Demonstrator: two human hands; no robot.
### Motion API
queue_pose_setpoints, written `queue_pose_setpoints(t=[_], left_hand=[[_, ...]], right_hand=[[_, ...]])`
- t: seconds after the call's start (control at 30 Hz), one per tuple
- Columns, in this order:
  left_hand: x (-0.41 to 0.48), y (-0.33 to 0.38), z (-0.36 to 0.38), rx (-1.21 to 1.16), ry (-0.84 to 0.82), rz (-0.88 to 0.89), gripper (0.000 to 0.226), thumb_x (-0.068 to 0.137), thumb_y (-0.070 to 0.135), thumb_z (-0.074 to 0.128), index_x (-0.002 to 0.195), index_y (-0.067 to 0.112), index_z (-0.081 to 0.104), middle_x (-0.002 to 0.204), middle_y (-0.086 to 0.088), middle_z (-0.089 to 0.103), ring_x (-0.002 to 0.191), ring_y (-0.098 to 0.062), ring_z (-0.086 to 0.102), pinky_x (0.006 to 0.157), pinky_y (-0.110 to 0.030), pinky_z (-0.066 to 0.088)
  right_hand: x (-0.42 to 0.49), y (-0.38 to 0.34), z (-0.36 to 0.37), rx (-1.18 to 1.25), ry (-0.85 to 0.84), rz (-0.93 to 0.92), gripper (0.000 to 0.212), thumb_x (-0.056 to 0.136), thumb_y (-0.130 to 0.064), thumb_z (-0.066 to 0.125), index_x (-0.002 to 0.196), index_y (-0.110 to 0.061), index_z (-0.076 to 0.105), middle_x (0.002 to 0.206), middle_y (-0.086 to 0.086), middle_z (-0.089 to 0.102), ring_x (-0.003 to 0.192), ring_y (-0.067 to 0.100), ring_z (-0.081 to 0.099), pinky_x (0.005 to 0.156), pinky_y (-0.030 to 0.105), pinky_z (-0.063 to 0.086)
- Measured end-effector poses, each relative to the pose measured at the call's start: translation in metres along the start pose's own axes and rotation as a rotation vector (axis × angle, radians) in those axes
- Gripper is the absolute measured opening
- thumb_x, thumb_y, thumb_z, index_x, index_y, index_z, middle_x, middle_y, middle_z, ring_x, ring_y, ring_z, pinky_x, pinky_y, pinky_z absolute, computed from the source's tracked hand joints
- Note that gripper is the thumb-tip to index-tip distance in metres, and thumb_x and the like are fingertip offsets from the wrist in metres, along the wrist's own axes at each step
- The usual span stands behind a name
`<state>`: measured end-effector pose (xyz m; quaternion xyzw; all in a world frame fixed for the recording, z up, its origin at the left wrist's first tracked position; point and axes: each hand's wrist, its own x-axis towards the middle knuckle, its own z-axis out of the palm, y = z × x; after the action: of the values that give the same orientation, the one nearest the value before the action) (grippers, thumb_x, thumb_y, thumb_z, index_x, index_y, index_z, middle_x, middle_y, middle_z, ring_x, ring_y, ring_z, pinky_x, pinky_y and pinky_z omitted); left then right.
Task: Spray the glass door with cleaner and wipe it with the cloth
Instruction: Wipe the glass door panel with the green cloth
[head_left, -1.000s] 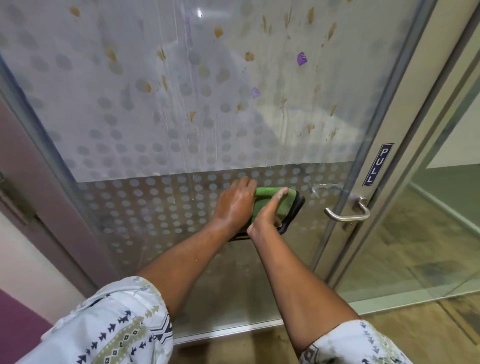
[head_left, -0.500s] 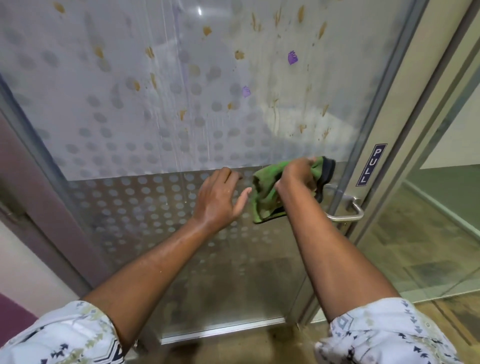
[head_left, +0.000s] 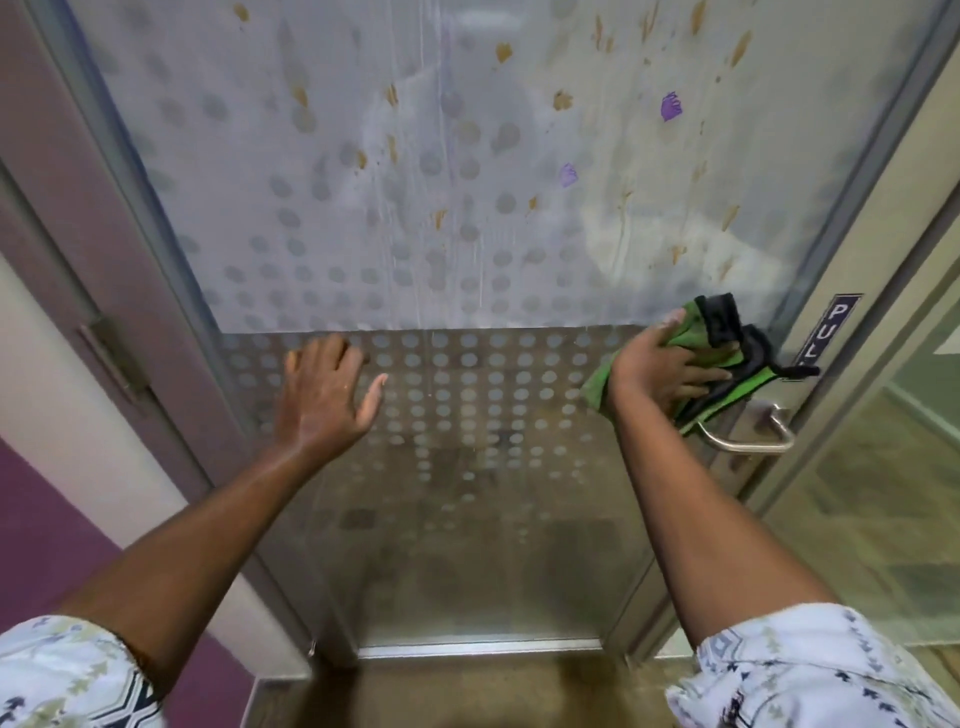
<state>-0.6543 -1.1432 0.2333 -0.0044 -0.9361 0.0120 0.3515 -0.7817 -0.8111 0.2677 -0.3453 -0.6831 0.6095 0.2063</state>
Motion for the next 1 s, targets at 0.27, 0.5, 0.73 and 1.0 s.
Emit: queue_pose_setpoints(t=[0.27,0.5,0.73,1.0], left_hand=[[-0.014,-0.067,-0.017,0.129,0.063,-0.028,0.06,0.094,0.048,0.051,0.138,0.007,0.051,0.153,-0.02,0.038,0.133,-0.042,0.042,0.103,-0.052,0.032],[-0.018,-0.102,-0.025,0.198,0.097,-0.025,0.062,0.095,0.049,0.046,0.142,0.009,0.047,0.155,-0.019,0.036,0.129,-0.04,0.043,0.1,-0.051,0.033],[-0.025,-0.117,-0.02,0.213,0.027,-0.017,0.063,0.096,0.048,0.047,0.142,0.006,0.049,0.154,-0.022,0.039,0.13,-0.042,0.044,0.101,-0.053,0.035],[-0.015,-0.109,-0.017,0.145,0.036,0.018,0.063,0.096,0.049,0.048,0.143,0.008,0.047,0.157,-0.021,0.036,0.134,-0.039,0.039,0.104,-0.053,0.033]], right_hand=[[-0.162,0.05,0.089,-0.16,-0.169,-0.258,0.096,0.097,-0.071,0.026,0.163,-0.01,-0.009,0.167,0.03,-0.014,0.156,0.05,0.004,0.12,0.062,0.022],[-0.259,0.147,0.147,-0.765,-0.408,-1.091,0.094,0.091,-0.036,0.061,0.165,-0.02,0.006,0.166,0.033,-0.003,0.151,0.06,0.008,0.114,0.076,0.025],[-0.174,0.14,0.118,-0.953,-0.41,-1.872,0.084,0.085,-0.029,0.07,0.159,-0.041,0.032,0.168,-0.001,0.032,0.143,0.031,0.037,0.102,0.048,0.035],[-0.078,0.031,0.061,-0.718,0.02,-1.645,0.078,0.073,-0.044,0.079,0.146,-0.031,0.054,0.154,0.017,0.05,0.138,0.035,0.033,0.1,0.055,0.042]])
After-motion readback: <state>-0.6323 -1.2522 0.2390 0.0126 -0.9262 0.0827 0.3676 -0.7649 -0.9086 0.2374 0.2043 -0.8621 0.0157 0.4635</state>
